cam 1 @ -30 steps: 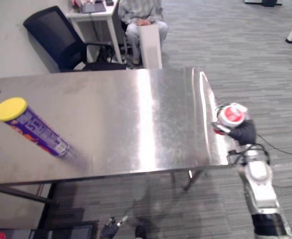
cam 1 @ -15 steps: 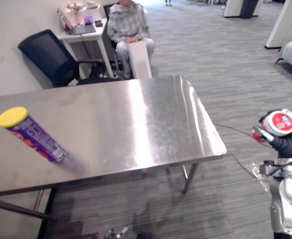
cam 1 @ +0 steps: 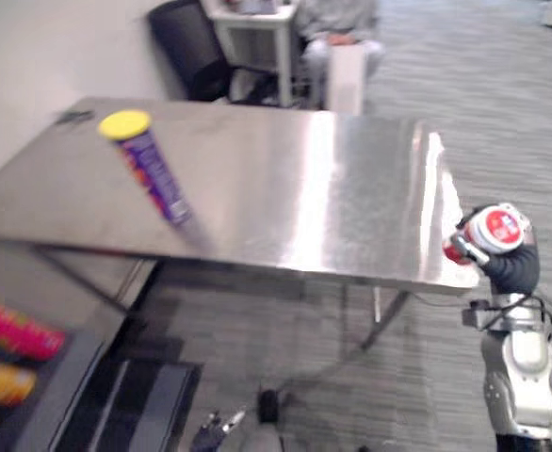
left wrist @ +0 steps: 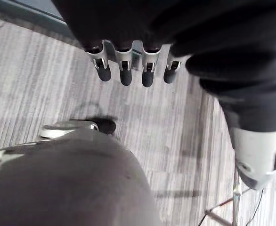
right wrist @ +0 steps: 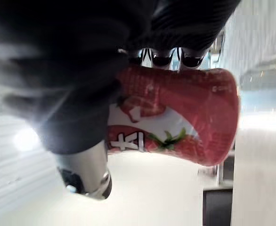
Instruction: Put the gum and the chips on the shelf.
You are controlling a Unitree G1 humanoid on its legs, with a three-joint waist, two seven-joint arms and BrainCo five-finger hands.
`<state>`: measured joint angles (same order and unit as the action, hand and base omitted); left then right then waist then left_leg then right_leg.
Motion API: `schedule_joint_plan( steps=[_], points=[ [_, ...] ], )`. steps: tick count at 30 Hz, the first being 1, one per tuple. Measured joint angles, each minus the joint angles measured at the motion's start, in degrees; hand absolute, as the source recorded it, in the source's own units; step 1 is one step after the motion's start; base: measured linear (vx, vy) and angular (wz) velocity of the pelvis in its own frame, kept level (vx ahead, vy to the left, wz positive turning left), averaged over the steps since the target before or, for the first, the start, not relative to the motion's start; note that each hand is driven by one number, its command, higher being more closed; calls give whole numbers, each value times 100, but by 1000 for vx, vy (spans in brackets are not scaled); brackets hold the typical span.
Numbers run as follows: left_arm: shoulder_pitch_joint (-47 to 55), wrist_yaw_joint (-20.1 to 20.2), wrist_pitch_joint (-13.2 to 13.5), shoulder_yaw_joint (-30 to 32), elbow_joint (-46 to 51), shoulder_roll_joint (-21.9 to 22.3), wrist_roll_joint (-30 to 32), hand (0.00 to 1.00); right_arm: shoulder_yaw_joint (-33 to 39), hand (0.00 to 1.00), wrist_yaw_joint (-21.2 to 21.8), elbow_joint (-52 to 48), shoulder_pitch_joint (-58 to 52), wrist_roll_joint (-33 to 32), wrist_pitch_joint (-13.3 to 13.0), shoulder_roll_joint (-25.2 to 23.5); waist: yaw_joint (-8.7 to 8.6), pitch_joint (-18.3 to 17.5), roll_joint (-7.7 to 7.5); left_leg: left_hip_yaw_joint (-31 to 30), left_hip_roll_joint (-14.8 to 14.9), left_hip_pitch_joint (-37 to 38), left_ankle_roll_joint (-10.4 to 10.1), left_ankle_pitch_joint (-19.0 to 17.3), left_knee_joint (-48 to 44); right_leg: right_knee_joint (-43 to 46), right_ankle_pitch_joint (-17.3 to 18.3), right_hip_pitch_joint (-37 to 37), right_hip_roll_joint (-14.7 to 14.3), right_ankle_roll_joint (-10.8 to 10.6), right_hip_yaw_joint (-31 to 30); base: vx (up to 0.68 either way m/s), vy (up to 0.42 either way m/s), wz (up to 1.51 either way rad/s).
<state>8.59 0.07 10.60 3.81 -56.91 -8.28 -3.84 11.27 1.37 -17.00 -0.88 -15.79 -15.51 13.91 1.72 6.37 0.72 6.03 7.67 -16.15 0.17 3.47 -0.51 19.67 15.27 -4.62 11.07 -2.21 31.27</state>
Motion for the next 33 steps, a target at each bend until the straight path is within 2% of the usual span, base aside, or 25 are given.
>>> schedule_joint_plan(
  steps=[1, 2, 3, 4, 5, 8, 9, 10, 13, 16, 20, 25, 27, 28, 33],
  points=[
    [-134, 20, 7, 92, -8, -25, -2, 0, 147, 100, -58, 25, 113, 5, -8, -18, 0, 107, -163, 850, 94, -289, 494, -205, -954, 68, 61, 10, 300, 135, 400, -154, -97, 176],
    [-29, 15, -5, 169, -31, -28, 0, 0, 182, 100, -134, 20, 234, 5, -1, -75, 0, 145, -222, 1511, 229, -269, 536, -254, -2041, 194, 53, 86, 510, 114, 672, -128, -99, 138],
    [40, 17, -5, 221, -26, -7, 0, 0, 188, 100, -165, -6, 236, 4, -13, -72, -6, 131, -188, 1692, 324, -173, 474, -368, -2425, 197, 52, 135, 555, 112, 802, -46, -107, 110],
    [157, 18, -8, 325, -32, 24, -8, 0, 235, 100, -209, -19, 168, 4, -34, -74, -25, 119, -136, 1858, 438, 71, 283, -778, -2866, 205, 50, 231, 624, 111, 1084, -43, -69, 122],
    [198, 21, -4, 374, -89, 29, -29, 0, 370, 100, -219, -20, 40, 4, -33, -76, -68, 82, -74, 1864, 572, 212, 197, -1036, -3072, 214, 50, 270, 669, 111, 1446, -76, -14, 130],
    [82, 41, -14, 572, -282, 105, -44, 0, 627, 100, -228, -19, -27, 7, -8, -94, -167, 45, -8, 2044, 813, 395, 44, -1185, -3014, 292, 45, 264, 843, 100, 2088, -64, 74, 136],
    [58, 55, -14, 581, -304, 139, -44, 0, 716, 100, -237, -18, -31, 7, -7, -87, -169, -5, 77, 2193, 779, 410, 21, -1192, -2757, 375, 12, 269, 965, 44, 2345, -57, 223, 134],
    [63, 83, -13, 602, -306, 126, -44, 0, 756, 100, -237, -18, -39, 10, -5, -113, -175, -26, 45, 2369, 662, 301, 27, -1193, -2585, 357, -74, 290, 1048, -78, 2567, -43, 217, 133],
    [77, 91, -24, 788, -316, 131, -45, 0, 750, 100, -200, -18, 15, 22, 5, -115, -138, -68, 1, 2334, 320, 215, 23, -1189, -1984, 190, -296, 348, 1113, -162, 3012, -18, 221, 114],
    [120, 80, -79, 816, -356, 131, -37, 0, 727, 100, -201, -16, 133, 229, 9, -167, -139, -69, -2, 2350, 112, 244, 54, -1170, -1561, 42, -516, 444, 1099, -198, 3112, 14, 179, 71],
    [165, 60, -86, 834, -356, 137, 32, 0, 599, 100, -211, -5, 176, 410, 31, -221, -128, -56, -27, 2474, 24, 346, 155, -1106, -1295, 39, -872, 386, 1134, -138, 3056, -6, 156, -1],
    [54, 21, -65, 831, -340, 43, 22, 0, 384, 100, -248, 291, 172, 475, 59, -367, -121, 48, -198, 2471, -26, 333, 171, -1110, -1356, 42, -907, 339, 1151, -172, 2779, -22, 72, -4],
    [32, 20, -57, 832, -322, 46, 9, 0, 291, 100, -234, 341, 173, 537, 71, -377, -26, 95, -233, 2480, -27, 324, 158, -1128, -1276, -2, -905, 275, 1113, -172, 2662, -78, 51, -6],
    [29, 19, -59, 833, -315, 63, -7, 0, 279, 100, -219, 342, 172, 679, 71, -374, 15, 134, -225, 2475, -34, 322, 101, -1166, -1255, -99, -901, 273, 1066, -173, 2576, -93, 43, -3],
    [76, 22, -64, 840, -224, 133, -44, 0, 82, 100, -161, 357, 172, 685, 73, -372, 73, 203, -149, 2451, -26, 224, 85, -1123, -1243, -439, -921, 253, 887, -198, 2459, -28, 38, 2]
  ],
)
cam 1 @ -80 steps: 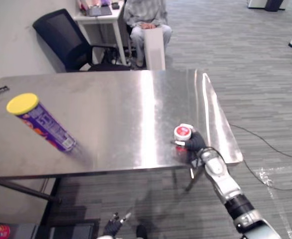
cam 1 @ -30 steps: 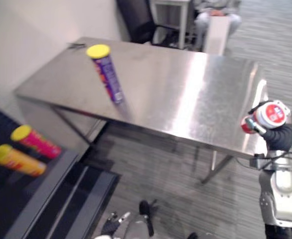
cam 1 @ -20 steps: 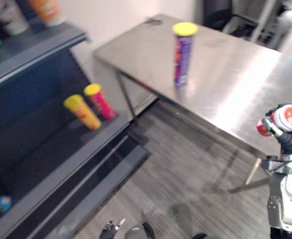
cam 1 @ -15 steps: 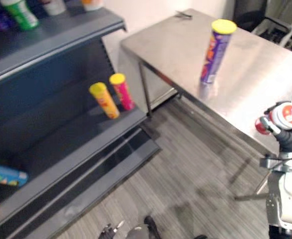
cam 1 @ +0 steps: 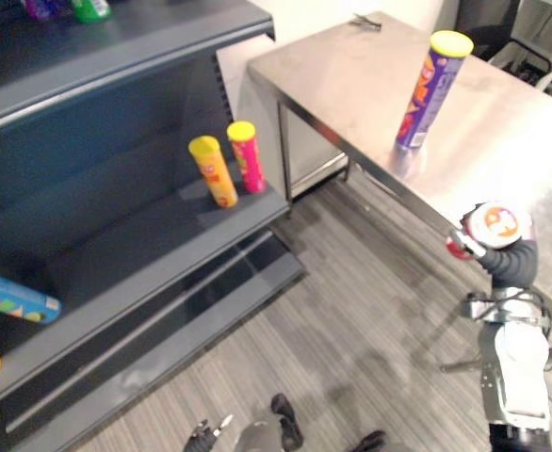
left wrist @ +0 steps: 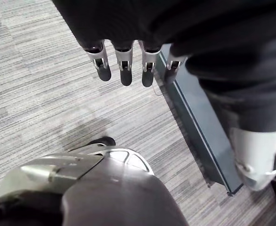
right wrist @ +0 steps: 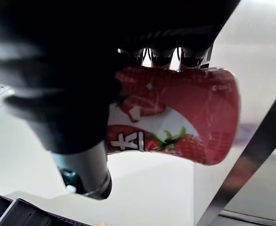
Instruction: Put the gum and the chips on the shelf.
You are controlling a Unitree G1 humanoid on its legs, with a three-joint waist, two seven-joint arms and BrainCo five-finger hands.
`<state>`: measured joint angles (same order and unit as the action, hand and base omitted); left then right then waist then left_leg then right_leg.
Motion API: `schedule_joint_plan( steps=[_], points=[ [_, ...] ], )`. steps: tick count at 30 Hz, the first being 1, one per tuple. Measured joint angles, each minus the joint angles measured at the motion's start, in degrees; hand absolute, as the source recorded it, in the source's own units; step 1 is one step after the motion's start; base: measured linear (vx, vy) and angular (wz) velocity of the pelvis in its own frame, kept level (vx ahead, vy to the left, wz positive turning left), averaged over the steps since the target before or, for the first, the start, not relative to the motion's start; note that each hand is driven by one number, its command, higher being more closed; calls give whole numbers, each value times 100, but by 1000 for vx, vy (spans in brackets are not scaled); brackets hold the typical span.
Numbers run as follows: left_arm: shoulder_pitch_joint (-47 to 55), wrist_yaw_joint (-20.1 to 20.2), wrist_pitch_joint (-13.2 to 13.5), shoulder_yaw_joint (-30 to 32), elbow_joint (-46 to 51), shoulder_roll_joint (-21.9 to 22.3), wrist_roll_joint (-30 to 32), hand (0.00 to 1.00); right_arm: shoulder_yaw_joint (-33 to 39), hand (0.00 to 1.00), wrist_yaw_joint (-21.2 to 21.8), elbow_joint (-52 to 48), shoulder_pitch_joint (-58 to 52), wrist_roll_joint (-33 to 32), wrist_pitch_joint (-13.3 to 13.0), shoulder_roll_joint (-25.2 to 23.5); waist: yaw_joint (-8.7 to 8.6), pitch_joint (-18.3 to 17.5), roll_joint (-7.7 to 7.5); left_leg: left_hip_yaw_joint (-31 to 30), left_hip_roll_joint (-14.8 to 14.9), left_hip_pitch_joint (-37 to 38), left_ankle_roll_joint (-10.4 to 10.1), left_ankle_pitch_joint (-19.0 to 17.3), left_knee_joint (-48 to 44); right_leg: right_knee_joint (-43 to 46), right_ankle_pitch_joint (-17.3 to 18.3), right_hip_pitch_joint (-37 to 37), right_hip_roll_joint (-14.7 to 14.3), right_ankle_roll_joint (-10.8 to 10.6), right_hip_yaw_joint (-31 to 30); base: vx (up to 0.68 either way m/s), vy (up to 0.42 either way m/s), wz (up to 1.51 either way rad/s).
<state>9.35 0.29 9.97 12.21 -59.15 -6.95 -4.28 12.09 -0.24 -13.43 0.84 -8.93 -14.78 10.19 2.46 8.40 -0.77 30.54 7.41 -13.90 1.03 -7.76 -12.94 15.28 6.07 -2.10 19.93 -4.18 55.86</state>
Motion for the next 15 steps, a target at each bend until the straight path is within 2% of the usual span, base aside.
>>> schedule_joint_plan(
  steps=[5, 8, 9, 10, 11, 12, 13, 14, 15],
  points=[
    [-26, 4, 30, 16, 243, 3, -2, 0, -445, 100, 66, 100, 20, -7, 1, 3, 59, 34, -50, -130, 48, -211, 85, 34, -169, -125, -134, 3, -93, -106, 104, 34, 43, 11],
    [-59, 6, 79, -2, 323, 2, -5, 0, -757, 100, 126, 117, 76, -7, 33, 7, 214, 55, -73, -246, 144, -393, 161, -170, -587, -75, -167, 84, -95, -160, 104, 83, 81, 24],
    [-59, 6, 79, -15, 321, 1, -6, 0, -861, 100, 174, 161, 134, -4, 38, 21, 250, 67, -65, -339, 124, -398, 184, -295, -685, 128, -167, 132, 9, -161, 41, 98, 144, 50],
    [-34, 6, 77, -83, 319, -15, -7, 0, -977, 100, 204, 212, 154, -2, 44, 34, 252, 77, -61, -518, -4, -340, 244, -415, -721, 644, -177, 106, 225, -125, -394, 93, 162, 78],
    [-16, 3, 78, -167, 327, -29, -11, 0, -1042, 100, 214, 212, 119, -1, 49, 54, 220, 86, -57, -725, -174, -194, 277, -495, -715, 1210, -226, -26, 424, 250, -1049, 115, 166, 81],
    [-3, 1, 93, -289, 344, -56, -15, 0, -1054, 100, 238, 216, 100, -1, 50, 64, 205, 105, -38, -847, -249, -116, 355, -507, -699, 1673, -265, -294, 468, 689, -1738, 161, 168, 108],
    [-16, 2, 113, -499, 342, -161, -17, 0, -1091, 100, 282, 211, 12, -1, 47, 53, 142, 138, 37, -1181, -327, -75, 380, -560, -702, 1953, 77, -700, 55, 555, -3333, 190, 126, 149],
    [-43, 4, 133, -605, 322, -224, -18, 0, -1148, 100, 343, 202, -68, -3, 47, 54, 16, 140, -14, -1572, -526, -14, 472, -545, -578, 1927, 412, -899, -467, 307, -4400, 173, 74, 163],
    [-45, 1, 137, -605, 303, -240, -19, 0, -1196, 100, 363, 202, -106, -4, 49, 53, -42, 163, -44, -1719, -649, 72, 502, -498, -463, 1871, 528, -983, -632, 253, -4711, 207, 17, 160]
  ],
)
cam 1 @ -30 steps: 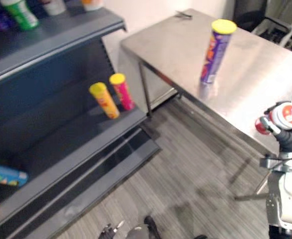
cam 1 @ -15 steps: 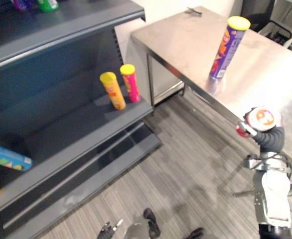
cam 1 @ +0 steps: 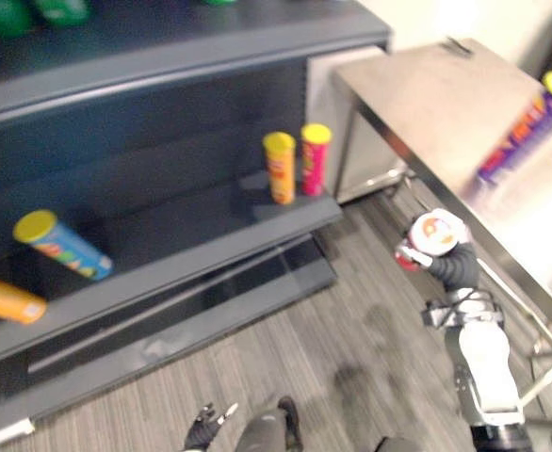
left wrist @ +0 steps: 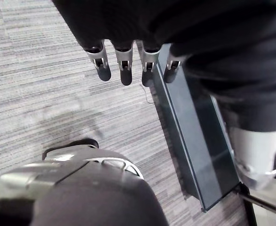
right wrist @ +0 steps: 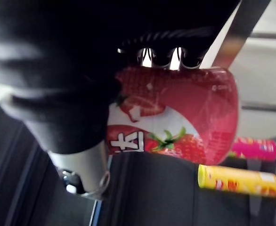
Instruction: Put the gum and the chips on the shelf.
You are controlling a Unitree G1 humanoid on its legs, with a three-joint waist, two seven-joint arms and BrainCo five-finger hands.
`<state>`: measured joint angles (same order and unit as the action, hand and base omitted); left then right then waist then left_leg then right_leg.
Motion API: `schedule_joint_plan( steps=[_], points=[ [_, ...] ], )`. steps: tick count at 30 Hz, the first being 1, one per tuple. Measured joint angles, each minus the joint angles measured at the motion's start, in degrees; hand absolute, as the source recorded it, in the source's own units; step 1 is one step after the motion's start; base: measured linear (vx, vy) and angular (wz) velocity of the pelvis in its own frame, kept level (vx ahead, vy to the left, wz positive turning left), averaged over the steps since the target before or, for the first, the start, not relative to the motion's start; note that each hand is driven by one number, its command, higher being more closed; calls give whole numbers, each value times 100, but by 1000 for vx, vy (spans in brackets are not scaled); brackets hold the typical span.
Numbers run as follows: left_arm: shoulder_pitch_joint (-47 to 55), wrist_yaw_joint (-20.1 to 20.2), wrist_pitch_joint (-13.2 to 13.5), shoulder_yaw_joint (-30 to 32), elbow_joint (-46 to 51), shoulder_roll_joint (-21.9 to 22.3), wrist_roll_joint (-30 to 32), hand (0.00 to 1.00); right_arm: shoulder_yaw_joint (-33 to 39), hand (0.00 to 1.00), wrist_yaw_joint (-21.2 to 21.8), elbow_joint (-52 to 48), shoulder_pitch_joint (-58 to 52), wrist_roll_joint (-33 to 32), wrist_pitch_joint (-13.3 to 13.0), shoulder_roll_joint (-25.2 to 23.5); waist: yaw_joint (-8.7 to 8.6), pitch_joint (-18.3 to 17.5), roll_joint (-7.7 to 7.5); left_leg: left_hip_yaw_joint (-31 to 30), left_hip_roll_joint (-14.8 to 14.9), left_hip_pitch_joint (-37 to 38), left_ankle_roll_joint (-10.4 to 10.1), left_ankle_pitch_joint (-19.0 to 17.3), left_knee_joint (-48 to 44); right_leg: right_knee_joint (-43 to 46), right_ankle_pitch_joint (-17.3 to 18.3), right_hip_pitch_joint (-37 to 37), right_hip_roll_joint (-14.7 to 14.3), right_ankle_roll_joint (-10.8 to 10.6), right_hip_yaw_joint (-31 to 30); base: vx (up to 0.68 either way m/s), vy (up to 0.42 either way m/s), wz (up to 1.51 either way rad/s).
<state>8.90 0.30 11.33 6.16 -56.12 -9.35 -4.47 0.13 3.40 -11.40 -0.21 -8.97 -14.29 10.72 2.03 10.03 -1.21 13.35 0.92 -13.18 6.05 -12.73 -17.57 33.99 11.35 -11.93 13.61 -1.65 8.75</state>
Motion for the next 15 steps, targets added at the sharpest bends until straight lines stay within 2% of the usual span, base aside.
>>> schedule_joint_plan(
  steps=[2, 4, 6, 7, 8, 10, 11, 15],
  points=[
    [41, -4, -25, -6, -125, -16, -170, 0, -216, 100, 98, -44, -162, -11, -2, 1, -25, 55, -33, -434, -313, 389, -16, 98, 204, -406, 110, -313, -450, -79, -505, 299, 33, 128],
    [17, -2, -19, -64, -153, -23, -209, 0, -242, 100, 116, -183, -378, -39, -3, 0, -60, 30, -78, -694, -484, 508, -19, 100, 227, -618, 80, -458, -589, -128, -801, 270, -3, 133],
    [-21, 7, -9, -191, -279, -44, -210, 0, -232, 100, 194, -290, -598, -67, -2, -3, -122, 19, -91, -974, -650, 648, -86, 59, 227, -968, -65, -447, -562, -332, -954, 288, -55, 137],
    [-18, 8, -11, -194, -328, -35, -210, 0, -246, 100, 241, -326, -640, -87, -1, -9, -112, 10, -115, -972, -667, 663, -140, 25, 177, -1238, -279, -436, -541, -352, -936, 273, -105, 92],
    [4, 6, -23, -168, -408, -5, -212, 0, -271, 100, 303, -341, -625, -112, 6, -19, -86, 5, -87, -1031, -591, 667, -242, -27, 98, -1511, -453, -341, -608, -412, -907, 268, -120, 71],
    [85, 11, -30, -131, -437, 43, -212, 0, -301, 100, 384, -352, -562, -219, 5, -34, -32, -2, -77, -1097, -421, 678, -388, -67, 111, -1902, -532, -91, -762, -369, -791, 249, -146, 22],
    [107, 14, -31, -131, -437, 62, -211, 0, -292, 100, 392, -353, -549, -266, 4, -41, -29, -2, -78, -1104, -363, 677, -405, -73, 131, -2009, -575, -51, -817, -330, -757, 201, -159, 1],
    [99, 115, -35, -120, -433, 28, -186, 0, -195, 100, 459, -378, -700, -500, 5, -46, -85, -42, -96, -1265, -239, 864, -726, 104, 557, -2325, -629, 161, -913, -262, -515, 162, -144, 15]
  ],
)
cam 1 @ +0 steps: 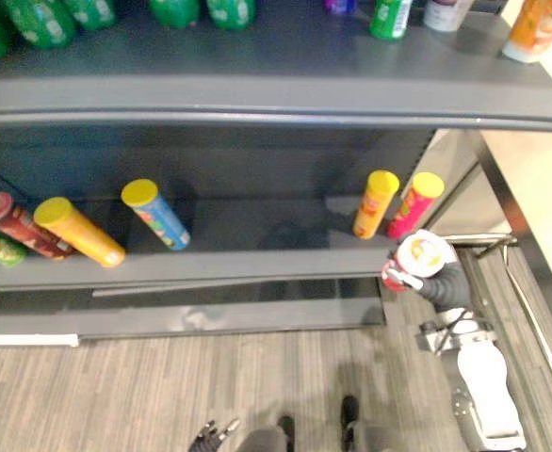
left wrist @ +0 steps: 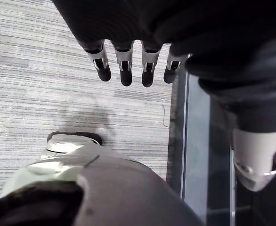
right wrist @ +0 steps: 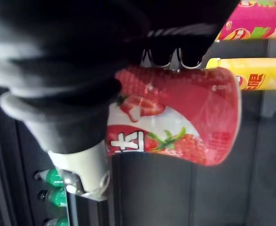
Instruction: Put the gum and the chips on the shelf.
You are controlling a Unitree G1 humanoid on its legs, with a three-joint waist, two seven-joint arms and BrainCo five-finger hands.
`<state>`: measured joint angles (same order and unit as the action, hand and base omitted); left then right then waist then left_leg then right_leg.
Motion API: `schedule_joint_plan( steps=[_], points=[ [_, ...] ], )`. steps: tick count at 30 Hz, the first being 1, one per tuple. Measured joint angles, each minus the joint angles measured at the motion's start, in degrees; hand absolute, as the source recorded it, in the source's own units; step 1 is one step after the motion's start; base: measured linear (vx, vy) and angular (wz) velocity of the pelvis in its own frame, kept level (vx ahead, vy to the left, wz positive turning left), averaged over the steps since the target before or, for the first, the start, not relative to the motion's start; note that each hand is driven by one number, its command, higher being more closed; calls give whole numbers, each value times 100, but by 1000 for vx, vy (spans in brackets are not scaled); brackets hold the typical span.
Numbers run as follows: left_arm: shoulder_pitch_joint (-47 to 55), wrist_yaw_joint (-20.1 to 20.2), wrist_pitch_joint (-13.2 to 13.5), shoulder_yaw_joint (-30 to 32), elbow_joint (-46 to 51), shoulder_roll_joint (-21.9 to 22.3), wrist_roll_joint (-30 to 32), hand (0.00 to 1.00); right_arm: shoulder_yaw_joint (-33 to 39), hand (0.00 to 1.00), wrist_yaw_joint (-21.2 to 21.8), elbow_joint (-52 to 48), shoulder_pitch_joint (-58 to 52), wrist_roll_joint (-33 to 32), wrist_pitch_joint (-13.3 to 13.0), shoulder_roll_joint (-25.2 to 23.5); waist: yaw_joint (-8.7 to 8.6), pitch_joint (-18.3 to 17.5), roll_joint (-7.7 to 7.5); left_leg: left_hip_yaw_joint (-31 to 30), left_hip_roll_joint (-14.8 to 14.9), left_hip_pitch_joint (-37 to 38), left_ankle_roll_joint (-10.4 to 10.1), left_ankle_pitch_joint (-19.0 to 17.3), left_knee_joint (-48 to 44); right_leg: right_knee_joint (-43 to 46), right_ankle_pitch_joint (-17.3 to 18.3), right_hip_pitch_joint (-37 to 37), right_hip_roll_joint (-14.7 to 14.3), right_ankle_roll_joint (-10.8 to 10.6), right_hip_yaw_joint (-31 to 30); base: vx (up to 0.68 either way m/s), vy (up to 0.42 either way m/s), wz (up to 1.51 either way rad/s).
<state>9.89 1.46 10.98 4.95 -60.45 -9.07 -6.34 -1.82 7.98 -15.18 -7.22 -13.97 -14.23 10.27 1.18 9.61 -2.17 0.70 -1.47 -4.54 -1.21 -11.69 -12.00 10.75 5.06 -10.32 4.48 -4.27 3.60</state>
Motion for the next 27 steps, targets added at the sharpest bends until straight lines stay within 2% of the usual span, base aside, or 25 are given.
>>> schedule_joint_plan(
  steps=[4, 9, 12, 14, 15, 16, 17, 20, 22, 23, 24, 25, 26, 27],
  points=[
    [-11, 4, -2, -2, 2, 22, 42, 0, 56, 100, 9, 0, -155, -7, 2, -8, -101, -61, 63, -140, 16, 123, -116, 118, 100, -49, 34, 179, 0, 52, 175, 108, -70, 20],
    [-61, 2, -2, -3, 11, 22, 41, 0, 55, 100, 72, 17, -329, -14, 1, -15, -101, -66, 65, -168, 13, 134, -153, 170, -211, 268, 241, 278, 43, 222, 398, 30, -54, 21],
    [-48, 5, -5, -16, 80, 24, 31, 0, 54, 100, 107, 46, -469, -81, 2, -87, -99, -61, 59, -70, -15, -216, -149, 173, -1165, 314, 437, 499, 123, 262, 551, -24, -60, 34],
    [-37, 23, -26, -51, 194, 21, -17, 0, 53, 100, 109, 64, -549, -203, 2, -133, -72, -54, 61, 272, 100, -447, -107, 314, -1859, 338, 591, 691, 137, 319, 633, -60, -97, 21],
    [-44, 28, -26, -55, 217, 3, -21, 0, 55, 100, 105, 66, -555, -204, 1, -133, -70, -38, 26, 357, 108, -506, -105, 426, -1969, 342, 626, 727, 173, 373, 645, -91, -81, 27],
    [-69, 47, -25, -53, 238, -37, -21, 0, 86, 100, 88, 67, -554, -209, 0, -185, -79, 32, -122, 505, 136, -719, -14, 483, -2256, 327, 688, 764, 258, 430, 672, -114, -87, 21],
    [-87, 59, -26, -58, 238, -48, -19, 0, 131, 100, 60, 69, -545, -218, -2, -207, -87, 24, -96, 623, 322, -820, 22, 254, -2104, 350, 705, 742, 246, 454, 673, -114, -80, 19],
    [-54, 62, -27, -131, 236, -43, -17, 0, 142, 100, -10, 164, -547, -225, -2, -186, -88, 27, -35, 633, 598, -826, -96, 240, -1297, 381, 727, 696, 223, 429, 586, -49, 3, -12],
    [5, 56, -29, -135, 226, -18, -2, 0, 141, 100, -51, 195, -538, -224, -2, -178, -86, -9, 34, 589, 759, -823, -296, 424, -458, 559, 775, 444, 187, 382, 353, 23, 105, -47],
    [32, 56, -30, -137, 217, 10, 3, 0, 145, 100, -62, 200, -538, -224, -2, -158, -95, -35, 84, 522, 786, -790, -324, 488, -290, 576, 787, 398, 151, 357, 301, 73, 175, -64],
    [109, 61, -29, -147, 211, 76, 38, 0, 153, 100, -106, 210, -524, -224, -1, -101, -80, -70, 210, 481, 847, -593, -431, 635, 35, 655, 812, 340, 53, 301, 153, 122, 225, -72],
    [190, 77, -32, -172, 132, 96, 60, 0, 156, 100, -123, 273, -522, -223, 5, -122, -85, -106, 267, 522, 861, -403, -472, 819, 230, 762, 879, 340, 38, 196, -28, 154, 277, -74],
    [173, 56, -43, -177, 78, 42, 73, 0, 148, 100, -131, 301, -554, -221, 42, -171, -91, -137, 179, 615, 796, -328, -464, 822, 253, 778, 888, 333, 105, 169, -126, 182, 255, -58],
    [158, 43, -40, -181, 21, -13, 101, 0, 139, 100, -118, 287, -596, -210, 49, -208, -109, -200, 78, 753, 695, -273, -392, 760, 289, 673, 800, 334, 196, 7, -245, 176, 237, -51]
  ],
)
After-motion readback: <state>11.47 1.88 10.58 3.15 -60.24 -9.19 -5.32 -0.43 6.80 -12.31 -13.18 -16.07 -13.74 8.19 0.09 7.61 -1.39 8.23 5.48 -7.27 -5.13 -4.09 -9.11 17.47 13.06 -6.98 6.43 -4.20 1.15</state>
